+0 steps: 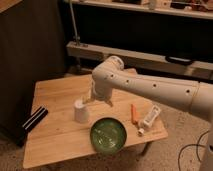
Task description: Push the ceramic bowl across the table
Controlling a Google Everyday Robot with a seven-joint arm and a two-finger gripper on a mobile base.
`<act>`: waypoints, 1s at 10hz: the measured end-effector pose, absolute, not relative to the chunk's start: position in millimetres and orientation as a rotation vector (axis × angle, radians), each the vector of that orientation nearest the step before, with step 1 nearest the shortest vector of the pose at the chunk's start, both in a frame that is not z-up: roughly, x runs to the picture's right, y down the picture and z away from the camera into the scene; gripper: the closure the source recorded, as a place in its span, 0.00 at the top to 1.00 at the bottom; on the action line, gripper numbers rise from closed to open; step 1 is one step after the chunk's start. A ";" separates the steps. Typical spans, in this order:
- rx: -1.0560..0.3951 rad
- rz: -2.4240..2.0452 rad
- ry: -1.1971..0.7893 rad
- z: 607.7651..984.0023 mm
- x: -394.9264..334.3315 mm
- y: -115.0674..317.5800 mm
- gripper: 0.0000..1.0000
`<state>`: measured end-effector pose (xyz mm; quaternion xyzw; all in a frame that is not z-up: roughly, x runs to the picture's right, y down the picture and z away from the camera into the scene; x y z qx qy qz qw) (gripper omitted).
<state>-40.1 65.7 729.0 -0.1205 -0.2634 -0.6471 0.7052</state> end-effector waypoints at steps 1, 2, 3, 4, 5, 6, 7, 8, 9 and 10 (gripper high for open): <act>-0.268 -1.438 -0.586 729.0 -40.1 65.7 0.80; -0.269 -1.438 -0.587 729.8 -40.1 66.7 0.80; -0.269 -1.437 -0.587 729.6 -40.1 66.4 0.80; -0.269 -1.436 -0.587 729.6 -39.8 66.5 0.80; -0.270 -1.431 -0.589 729.6 -39.1 66.6 0.80; -0.268 -1.412 -0.604 731.6 -34.8 69.1 0.80; -0.265 -1.389 -0.625 733.5 -23.5 75.9 0.80; -0.267 -1.367 -0.642 735.2 -13.7 83.6 0.80; -0.268 -1.355 -0.650 736.4 -9.3 89.9 0.76; -0.275 -1.352 -0.658 735.8 -11.6 100.8 0.63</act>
